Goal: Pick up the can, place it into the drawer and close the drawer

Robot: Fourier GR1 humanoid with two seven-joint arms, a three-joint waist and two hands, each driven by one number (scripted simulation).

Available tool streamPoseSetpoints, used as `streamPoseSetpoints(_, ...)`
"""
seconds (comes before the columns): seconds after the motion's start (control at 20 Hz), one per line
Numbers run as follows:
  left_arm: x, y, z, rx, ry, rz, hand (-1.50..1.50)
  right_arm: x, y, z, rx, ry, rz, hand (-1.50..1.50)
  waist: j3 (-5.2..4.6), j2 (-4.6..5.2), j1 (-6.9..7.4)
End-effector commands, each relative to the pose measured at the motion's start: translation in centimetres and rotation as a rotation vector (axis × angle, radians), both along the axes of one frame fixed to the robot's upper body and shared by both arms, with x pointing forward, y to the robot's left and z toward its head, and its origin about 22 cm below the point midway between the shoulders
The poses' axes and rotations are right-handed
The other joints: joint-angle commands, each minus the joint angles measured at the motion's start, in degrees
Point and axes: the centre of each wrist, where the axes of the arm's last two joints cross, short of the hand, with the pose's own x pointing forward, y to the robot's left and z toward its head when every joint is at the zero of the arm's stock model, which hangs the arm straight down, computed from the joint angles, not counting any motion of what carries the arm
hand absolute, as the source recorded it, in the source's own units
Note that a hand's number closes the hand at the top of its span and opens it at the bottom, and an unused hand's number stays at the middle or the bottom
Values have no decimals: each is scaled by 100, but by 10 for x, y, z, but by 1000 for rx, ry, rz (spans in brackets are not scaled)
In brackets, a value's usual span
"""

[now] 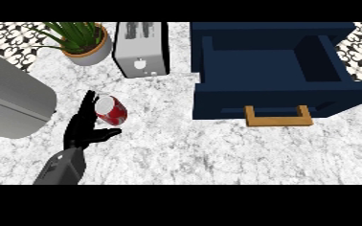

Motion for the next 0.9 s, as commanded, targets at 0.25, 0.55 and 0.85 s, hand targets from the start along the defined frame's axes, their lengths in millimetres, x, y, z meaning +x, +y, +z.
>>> streamPoseSetpoints(0.25, 23, -3, 8, -94, -18, 12, 150, -1, 7, -6, 5, -12, -4, -150, 0, 5, -15)
streamPoseSetpoints(0.55, 37, -32, 12, -162, -31, -128, 150, 2, 15, 2, -1, -14, 12, -150, 0, 7, -11)
streamPoseSetpoints(0.85, 47, -27, 24, -210, -112, -197, 150, -4, 1, 1, 24, -2, 8, -150, 0, 6, -1)
